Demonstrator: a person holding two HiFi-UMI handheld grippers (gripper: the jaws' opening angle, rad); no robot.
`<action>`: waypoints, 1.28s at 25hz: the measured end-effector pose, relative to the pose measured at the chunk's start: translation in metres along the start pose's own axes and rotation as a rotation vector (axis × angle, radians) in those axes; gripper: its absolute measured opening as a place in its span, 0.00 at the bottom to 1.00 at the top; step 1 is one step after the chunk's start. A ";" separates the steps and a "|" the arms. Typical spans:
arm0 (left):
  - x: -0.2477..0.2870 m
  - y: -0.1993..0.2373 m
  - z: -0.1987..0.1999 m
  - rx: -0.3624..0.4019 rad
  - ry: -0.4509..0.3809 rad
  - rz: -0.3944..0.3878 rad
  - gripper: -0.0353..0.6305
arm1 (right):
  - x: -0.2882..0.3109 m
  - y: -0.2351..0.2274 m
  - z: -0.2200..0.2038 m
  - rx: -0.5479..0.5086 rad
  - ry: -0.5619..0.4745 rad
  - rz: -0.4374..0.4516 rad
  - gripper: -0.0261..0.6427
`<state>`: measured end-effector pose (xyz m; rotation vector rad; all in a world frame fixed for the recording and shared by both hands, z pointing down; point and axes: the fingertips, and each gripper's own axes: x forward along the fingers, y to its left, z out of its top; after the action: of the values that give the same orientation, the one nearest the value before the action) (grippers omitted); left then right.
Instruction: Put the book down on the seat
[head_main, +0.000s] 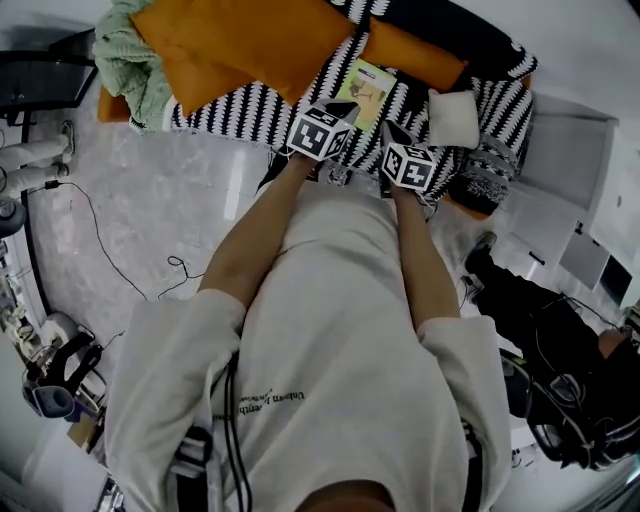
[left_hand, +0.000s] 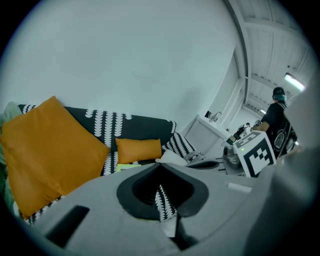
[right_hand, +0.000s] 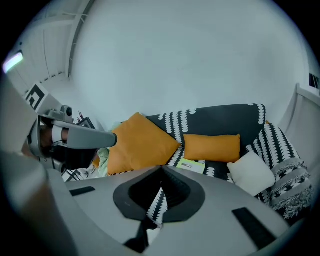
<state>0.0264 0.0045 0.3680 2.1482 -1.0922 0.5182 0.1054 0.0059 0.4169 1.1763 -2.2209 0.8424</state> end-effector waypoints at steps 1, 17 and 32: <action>0.002 -0.002 -0.001 0.003 -0.005 0.002 0.06 | -0.002 -0.001 -0.001 -0.005 -0.001 0.000 0.05; 0.020 -0.011 -0.026 -0.019 0.020 0.015 0.06 | -0.008 -0.018 -0.021 -0.084 0.051 -0.007 0.05; 0.023 -0.004 -0.038 0.004 0.064 0.021 0.06 | 0.001 -0.015 -0.028 -0.112 0.091 0.000 0.05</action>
<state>0.0414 0.0203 0.4072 2.1107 -1.0808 0.5951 0.1209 0.0186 0.4414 1.0647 -2.1640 0.7459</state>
